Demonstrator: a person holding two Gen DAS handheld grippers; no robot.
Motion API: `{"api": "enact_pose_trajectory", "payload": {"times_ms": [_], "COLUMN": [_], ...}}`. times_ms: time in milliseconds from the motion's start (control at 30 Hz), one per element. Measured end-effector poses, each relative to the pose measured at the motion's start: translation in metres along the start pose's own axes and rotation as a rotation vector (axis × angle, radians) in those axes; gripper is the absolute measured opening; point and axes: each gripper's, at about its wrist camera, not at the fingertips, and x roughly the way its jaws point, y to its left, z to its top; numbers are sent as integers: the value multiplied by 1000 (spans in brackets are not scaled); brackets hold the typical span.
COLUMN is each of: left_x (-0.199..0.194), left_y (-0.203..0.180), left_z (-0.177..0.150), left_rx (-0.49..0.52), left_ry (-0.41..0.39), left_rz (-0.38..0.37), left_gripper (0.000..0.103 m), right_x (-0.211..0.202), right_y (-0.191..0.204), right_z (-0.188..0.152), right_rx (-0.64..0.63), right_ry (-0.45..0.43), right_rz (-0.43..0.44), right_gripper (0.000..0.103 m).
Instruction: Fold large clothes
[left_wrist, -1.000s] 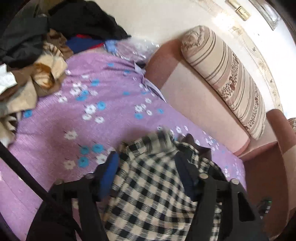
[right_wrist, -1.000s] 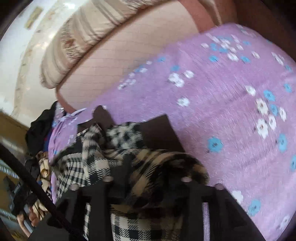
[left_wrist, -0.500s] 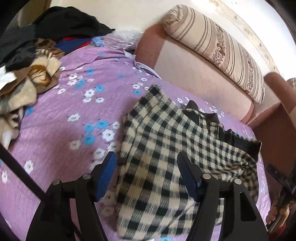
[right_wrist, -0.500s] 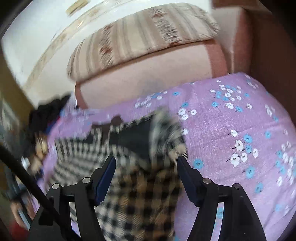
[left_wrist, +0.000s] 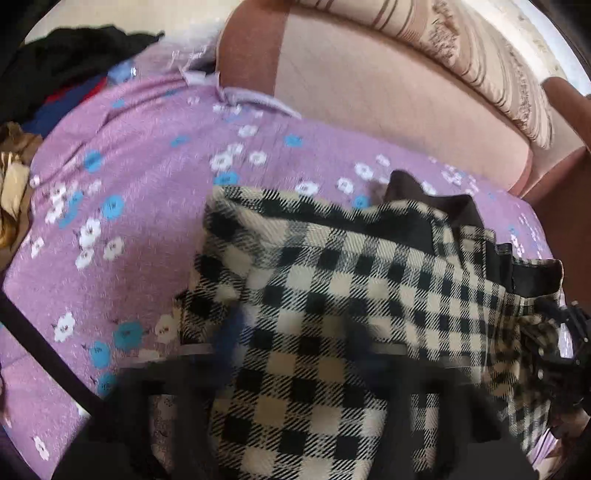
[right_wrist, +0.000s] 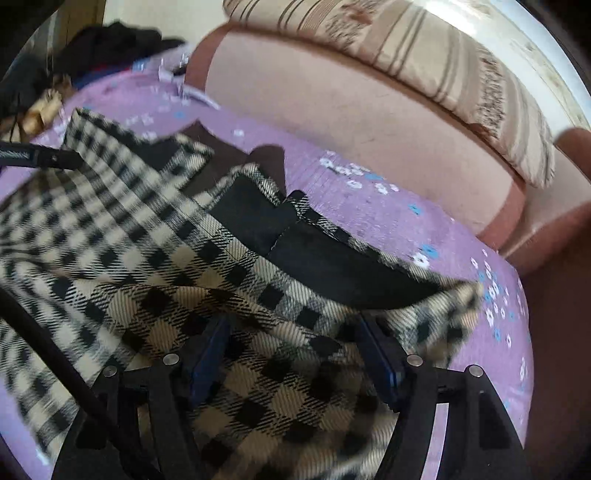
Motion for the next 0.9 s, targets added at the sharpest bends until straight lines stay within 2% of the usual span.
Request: {"api": "enact_pose_trajectory", "payload": {"times_ms": [33,67,100,233,333,400,433,467,500,533,600,633,700,733,833,900], "left_x": [-2,-10,-18,-43,-40,-40,-40,-41,-41,-43,-49,-58,-78,-91,-119,-127], "left_y": [3,8,11,32,38,42,44,45,46,47,49,50,49,47,43,42], "left_z": [0,1,2,23,33,29,27,23,21,18,9,1,-19,-36,-85,-111], "left_rx": [-15,-28,-31,-113,-129,-138,-140,-137,-132,-131,-153,-172,-174,-169,-196,-203], "left_ry": [10,-18,-49,-144,-148,-142,-143,-143,-143,-147,-158,-166,-181,-191,-221,-244], "left_rz": [-21,-37,-37,17,98,84,66,44,40,51,71,49,18,33,77,68], "left_gripper": [1,0,0,0,0,1,6,19,29,47,49,49,51,53,71,73], "right_x": [6,9,10,3,10,25,30,29,25,21,4,-4,-15,-19,-12,5], "right_y": [-2,-4,-7,-19,-25,-28,-31,-34,-38,-39,-33,-25,-8,5,39,55], "right_z": [2,4,8,31,52,62,64,63,62,61,61,63,73,80,97,108], "right_rx": [15,38,68,113,144,172,193,228,261,288,302,282,228,188,123,112], "right_ry": [23,44,57,13,2,33,47,41,31,21,-20,-45,-77,-90,-91,-64], "right_rz": [43,85,124,132,64,27,19,57,110,171,290,314,336,343,346,359], "right_gripper": [39,6,6,5,3,3,3,3,8,16,61,64,64,64,64,64]}}
